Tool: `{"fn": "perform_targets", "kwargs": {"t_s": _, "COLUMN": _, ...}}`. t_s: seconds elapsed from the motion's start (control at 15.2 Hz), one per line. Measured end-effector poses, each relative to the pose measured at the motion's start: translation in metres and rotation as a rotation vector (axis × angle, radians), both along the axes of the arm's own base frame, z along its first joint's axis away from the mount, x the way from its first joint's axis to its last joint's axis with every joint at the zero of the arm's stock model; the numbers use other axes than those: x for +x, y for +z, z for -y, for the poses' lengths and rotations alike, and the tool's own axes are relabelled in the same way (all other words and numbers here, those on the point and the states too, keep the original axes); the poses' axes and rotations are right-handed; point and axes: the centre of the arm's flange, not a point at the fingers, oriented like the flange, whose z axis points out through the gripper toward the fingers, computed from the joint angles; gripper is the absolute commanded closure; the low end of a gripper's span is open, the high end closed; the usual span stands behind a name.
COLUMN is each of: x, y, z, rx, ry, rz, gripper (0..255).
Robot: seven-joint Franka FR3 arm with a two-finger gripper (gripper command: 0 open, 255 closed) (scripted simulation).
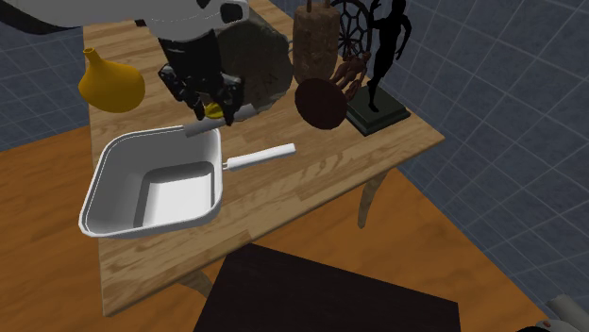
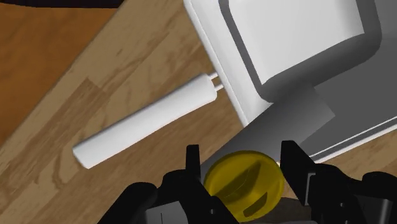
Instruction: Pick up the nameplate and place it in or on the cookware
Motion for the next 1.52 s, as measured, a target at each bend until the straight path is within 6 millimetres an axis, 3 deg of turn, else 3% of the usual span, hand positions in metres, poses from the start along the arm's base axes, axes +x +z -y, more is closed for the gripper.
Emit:
{"fn": "perform_targets", "kwargs": {"t_s": 0.4, "x": -0.059, "y": 0.005, "z": -0.044, "rx": 0.000, "ry": 0.000, "rz": 0.000, "gripper": 255}}
{"fn": "perform_targets", "kwargs": {"t_s": 1.25, "x": -0.064, "y": -0.064, "z": -0.049, "rx": -0.001, "ry": -0.001, "rz": 0.000, "gripper": 255}}
{"fn": "perform_targets", "kwargs": {"t_s": 1.52, "x": -0.064, "y": -0.073, "z": -0.049, "rx": -0.001, "ry": -0.001, "rz": 0.000, "gripper": 255}}
